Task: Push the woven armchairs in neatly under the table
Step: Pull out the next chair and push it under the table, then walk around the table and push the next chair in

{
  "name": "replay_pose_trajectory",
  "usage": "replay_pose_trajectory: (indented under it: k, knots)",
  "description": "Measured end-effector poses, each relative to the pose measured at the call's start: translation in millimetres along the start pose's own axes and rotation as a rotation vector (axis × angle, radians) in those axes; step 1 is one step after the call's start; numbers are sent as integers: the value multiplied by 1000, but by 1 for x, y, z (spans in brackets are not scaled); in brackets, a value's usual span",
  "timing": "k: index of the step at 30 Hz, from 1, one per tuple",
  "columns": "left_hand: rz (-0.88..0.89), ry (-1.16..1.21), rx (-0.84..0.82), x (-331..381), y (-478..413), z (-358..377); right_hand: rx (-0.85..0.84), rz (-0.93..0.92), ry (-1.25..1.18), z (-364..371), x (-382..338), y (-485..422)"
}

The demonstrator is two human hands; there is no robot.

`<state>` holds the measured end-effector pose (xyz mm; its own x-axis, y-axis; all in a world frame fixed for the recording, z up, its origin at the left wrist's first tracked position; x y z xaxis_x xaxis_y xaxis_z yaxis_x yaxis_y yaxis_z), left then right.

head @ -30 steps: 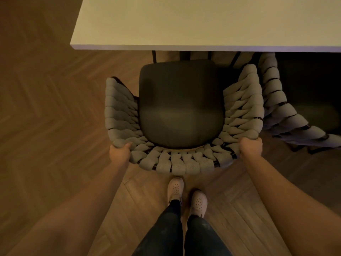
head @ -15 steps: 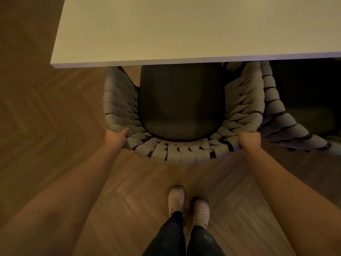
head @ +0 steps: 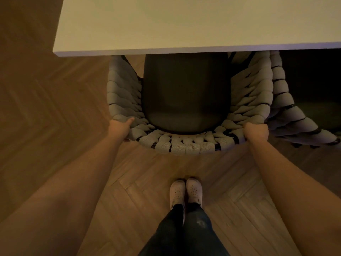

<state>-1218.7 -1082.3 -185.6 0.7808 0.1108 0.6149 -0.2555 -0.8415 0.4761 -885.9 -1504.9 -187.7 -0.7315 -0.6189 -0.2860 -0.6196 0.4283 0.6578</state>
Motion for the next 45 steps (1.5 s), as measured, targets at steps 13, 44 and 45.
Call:
replay_pose_trajectory:
  k: [13,44,45]
  knots:
    - [161,273,20,13,48,5,71,-281,-1,7,20,90]
    - [778,-991,-172,48,-242,-312,-185,-1304,649,464,-264,574]
    - [791,-1000,-172,63,-267,-317,-169,-1300,644,477,-289,576]
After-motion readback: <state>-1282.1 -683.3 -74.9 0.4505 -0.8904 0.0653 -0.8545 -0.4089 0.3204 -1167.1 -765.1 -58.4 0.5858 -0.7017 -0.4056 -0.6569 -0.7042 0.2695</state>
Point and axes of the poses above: each hand's wrist, its own y-axis away from the middle knuckle, its own z-axis out of the palm, x = y × z, the point moved 10 cm from there along -y, towards the middle knuckle, and after that the axes turned 14 degrees about z, right-handed, at the moved point
